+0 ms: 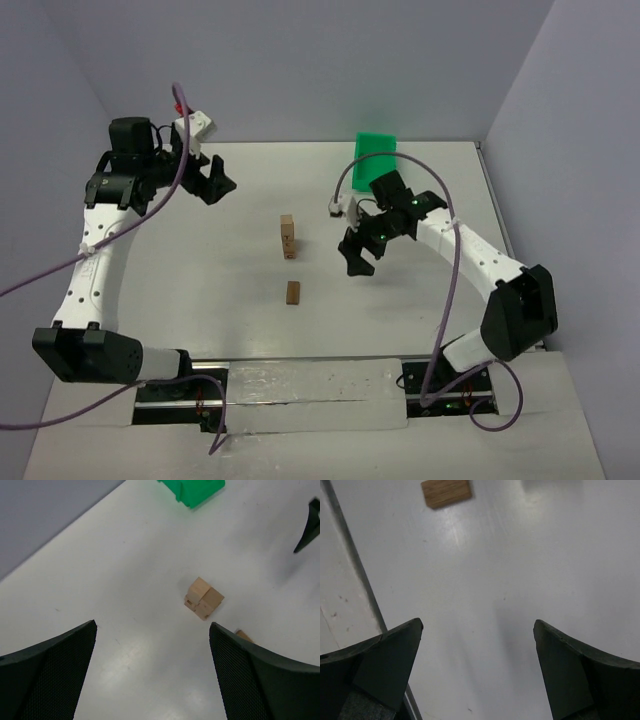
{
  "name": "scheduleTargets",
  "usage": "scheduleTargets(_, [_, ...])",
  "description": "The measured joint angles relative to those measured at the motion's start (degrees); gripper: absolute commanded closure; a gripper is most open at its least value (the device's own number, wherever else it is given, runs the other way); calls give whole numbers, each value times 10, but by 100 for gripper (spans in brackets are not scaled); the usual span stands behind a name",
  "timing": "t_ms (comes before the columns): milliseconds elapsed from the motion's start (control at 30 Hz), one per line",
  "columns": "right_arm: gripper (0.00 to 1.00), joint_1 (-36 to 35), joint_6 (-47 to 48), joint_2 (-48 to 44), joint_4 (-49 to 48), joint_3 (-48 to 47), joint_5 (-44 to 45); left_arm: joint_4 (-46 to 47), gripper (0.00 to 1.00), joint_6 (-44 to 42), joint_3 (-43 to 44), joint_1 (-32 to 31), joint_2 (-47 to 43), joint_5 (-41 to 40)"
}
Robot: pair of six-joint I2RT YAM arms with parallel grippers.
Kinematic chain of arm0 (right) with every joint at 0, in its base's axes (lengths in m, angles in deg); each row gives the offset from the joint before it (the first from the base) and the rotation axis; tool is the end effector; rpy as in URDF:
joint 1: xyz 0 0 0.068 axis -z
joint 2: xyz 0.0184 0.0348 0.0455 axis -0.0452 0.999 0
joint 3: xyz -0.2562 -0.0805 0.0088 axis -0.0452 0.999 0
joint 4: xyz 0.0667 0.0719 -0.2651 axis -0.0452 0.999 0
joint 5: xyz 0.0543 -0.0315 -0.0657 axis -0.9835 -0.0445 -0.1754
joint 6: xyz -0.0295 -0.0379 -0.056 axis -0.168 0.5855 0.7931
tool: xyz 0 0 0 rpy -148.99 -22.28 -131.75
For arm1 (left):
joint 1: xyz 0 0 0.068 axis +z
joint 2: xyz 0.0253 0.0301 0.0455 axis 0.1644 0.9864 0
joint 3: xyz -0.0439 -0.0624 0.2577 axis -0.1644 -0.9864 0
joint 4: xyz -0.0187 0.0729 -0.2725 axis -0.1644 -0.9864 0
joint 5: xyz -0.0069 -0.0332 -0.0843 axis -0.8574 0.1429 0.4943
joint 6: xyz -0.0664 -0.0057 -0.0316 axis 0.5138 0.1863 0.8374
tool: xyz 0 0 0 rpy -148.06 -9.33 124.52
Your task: Build the wood block tower
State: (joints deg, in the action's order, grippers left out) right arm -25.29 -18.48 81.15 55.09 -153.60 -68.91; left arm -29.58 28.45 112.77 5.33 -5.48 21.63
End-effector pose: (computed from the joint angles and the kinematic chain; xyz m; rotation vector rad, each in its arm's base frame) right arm 0.2678 0.1792 0.2463 -1.5118 2.0504 0.6922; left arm 0.3190 -0.0604 0.4057 0.7731 1.8783 -0.5193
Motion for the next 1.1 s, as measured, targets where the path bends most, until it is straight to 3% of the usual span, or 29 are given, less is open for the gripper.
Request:
scheduleTargets(200, [0, -88, 66, -46, -19, 65, 16, 38, 1, 113, -95, 92, -60, 66])
scheduleTargets(367, [2, -121, 66, -23, -71, 60, 29, 69, 1, 166, -137, 102, -105, 90])
scheduleTargets(700, [4, -203, 61, 107, -135, 20, 55, 75, 1, 173, -143, 102, -106, 96])
scheduleTargets(1100, [0, -248, 19, 187, -162, -36, 100, 75, 1, 175, -143, 102, -96, 95])
